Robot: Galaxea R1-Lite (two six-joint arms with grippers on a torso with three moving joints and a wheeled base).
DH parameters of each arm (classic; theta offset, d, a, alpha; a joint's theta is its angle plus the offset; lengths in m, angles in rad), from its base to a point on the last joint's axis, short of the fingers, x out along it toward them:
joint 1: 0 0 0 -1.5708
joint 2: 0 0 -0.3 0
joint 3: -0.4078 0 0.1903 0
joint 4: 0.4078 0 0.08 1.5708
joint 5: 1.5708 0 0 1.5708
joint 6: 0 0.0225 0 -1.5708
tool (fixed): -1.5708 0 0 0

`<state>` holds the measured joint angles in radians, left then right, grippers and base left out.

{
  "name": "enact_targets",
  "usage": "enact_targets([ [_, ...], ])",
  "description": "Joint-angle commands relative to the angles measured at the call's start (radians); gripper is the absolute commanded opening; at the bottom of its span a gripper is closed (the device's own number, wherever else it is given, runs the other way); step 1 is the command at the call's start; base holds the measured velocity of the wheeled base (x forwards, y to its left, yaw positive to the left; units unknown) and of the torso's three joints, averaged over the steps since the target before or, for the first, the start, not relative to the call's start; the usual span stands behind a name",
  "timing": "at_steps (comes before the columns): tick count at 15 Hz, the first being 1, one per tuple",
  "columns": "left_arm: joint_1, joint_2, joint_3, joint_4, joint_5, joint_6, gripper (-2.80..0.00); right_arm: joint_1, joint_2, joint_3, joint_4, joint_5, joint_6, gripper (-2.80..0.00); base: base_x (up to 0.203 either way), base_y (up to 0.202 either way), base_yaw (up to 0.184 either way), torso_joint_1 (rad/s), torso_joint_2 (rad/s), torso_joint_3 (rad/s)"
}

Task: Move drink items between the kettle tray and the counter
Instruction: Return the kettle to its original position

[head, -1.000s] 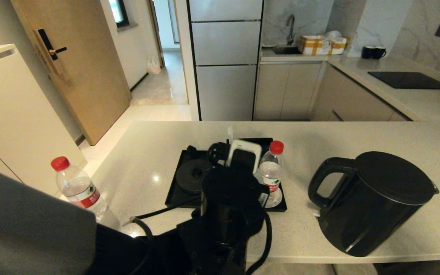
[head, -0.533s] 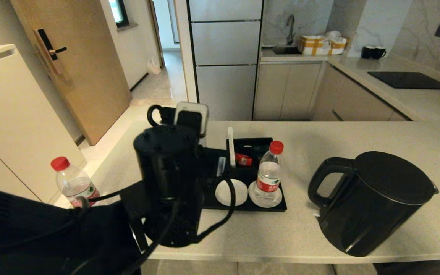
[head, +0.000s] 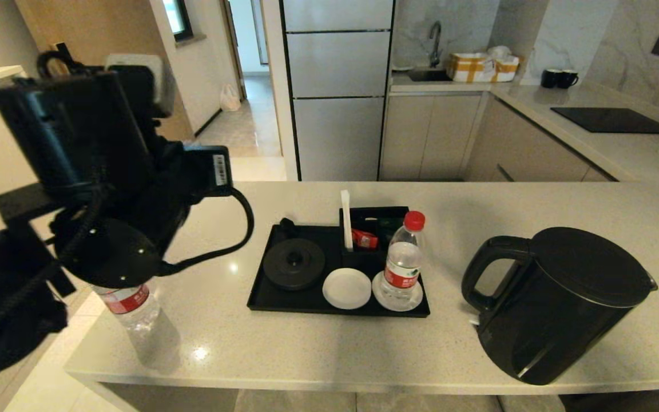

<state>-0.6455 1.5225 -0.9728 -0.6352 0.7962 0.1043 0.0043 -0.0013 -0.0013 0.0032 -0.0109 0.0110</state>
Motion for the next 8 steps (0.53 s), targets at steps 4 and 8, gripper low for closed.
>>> enact_targets([
  [4, 0.085, -0.32, -0.004, 0.211, 0.01, -0.004, -2.8, 0.0, 0.0, 0.001, 0.0, 0.0, 0.0, -2.8, 0.0, 0.0, 0.0, 0.0, 0.0, 0.0],
  [8, 0.197, -0.473, 0.037, 0.334, 0.014, -0.006, -2.8, 0.0, 0.0, 0.001, 0.0, 0.0, 0.0, -2.8, 0.0, 0.0, 0.0, 0.0, 0.0, 0.0],
])
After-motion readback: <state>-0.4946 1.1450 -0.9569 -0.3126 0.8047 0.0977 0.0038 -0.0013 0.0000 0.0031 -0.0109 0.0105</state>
